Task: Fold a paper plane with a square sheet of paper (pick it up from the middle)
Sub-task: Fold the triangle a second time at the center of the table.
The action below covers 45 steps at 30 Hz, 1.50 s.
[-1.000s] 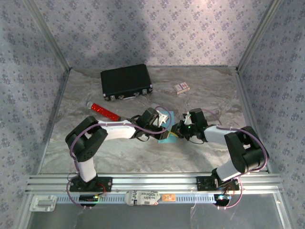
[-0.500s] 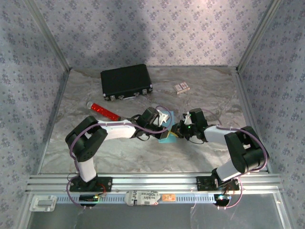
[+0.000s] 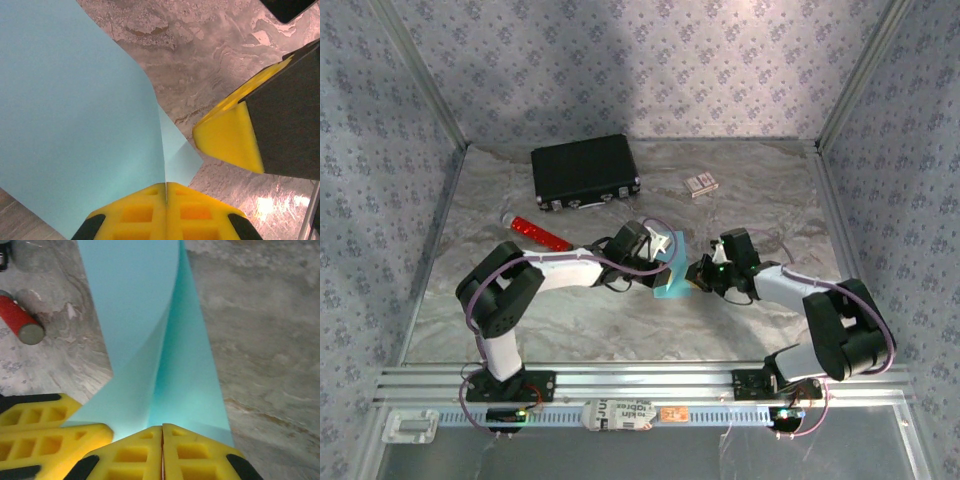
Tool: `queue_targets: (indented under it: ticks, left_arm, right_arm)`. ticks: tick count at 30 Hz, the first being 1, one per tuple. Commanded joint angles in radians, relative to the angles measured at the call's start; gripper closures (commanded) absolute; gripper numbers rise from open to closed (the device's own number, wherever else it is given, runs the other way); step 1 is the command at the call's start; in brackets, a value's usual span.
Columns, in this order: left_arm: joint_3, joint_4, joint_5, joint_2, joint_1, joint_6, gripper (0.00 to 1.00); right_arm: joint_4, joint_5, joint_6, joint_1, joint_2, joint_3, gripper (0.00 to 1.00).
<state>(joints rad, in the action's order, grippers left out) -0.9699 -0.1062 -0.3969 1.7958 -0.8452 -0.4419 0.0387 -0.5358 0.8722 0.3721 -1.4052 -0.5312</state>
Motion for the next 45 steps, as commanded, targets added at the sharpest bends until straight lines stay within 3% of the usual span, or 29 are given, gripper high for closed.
queue_targets:
  ticks: [1,6,11,23,35,45]
  left_arm:
    - [-0.013,0.008,-0.018,-0.006,0.003,0.017,1.00]
    - [-0.021,0.020,-0.018,-0.001,0.002,0.022,1.00]
    - [-0.026,0.028,-0.022,0.008,0.002,0.016,1.00]
    - [-0.046,-0.018,-0.055,0.061,0.000,-0.056,0.98]
    - [-0.052,-0.011,-0.037,0.067,0.000,-0.060,0.96]
    - [-0.055,0.021,-0.014,0.063,0.002,-0.039,0.96]
  right_arm:
    - [-0.039,0.021,-0.024,0.022,-0.016,-0.019,0.93]
    - [-0.044,0.033,-0.038,0.040,-0.059,-0.035,0.93]
    - [-0.157,0.094,-0.116,0.045,-0.096,-0.068,0.95]
    - [-0.304,0.155,-0.236,0.000,-0.117,-0.120,0.94]
    - [-0.113,0.011,-0.147,0.012,-0.083,-0.102,0.91]
    - [-0.165,0.079,-0.161,0.020,-0.164,-0.094,0.93]
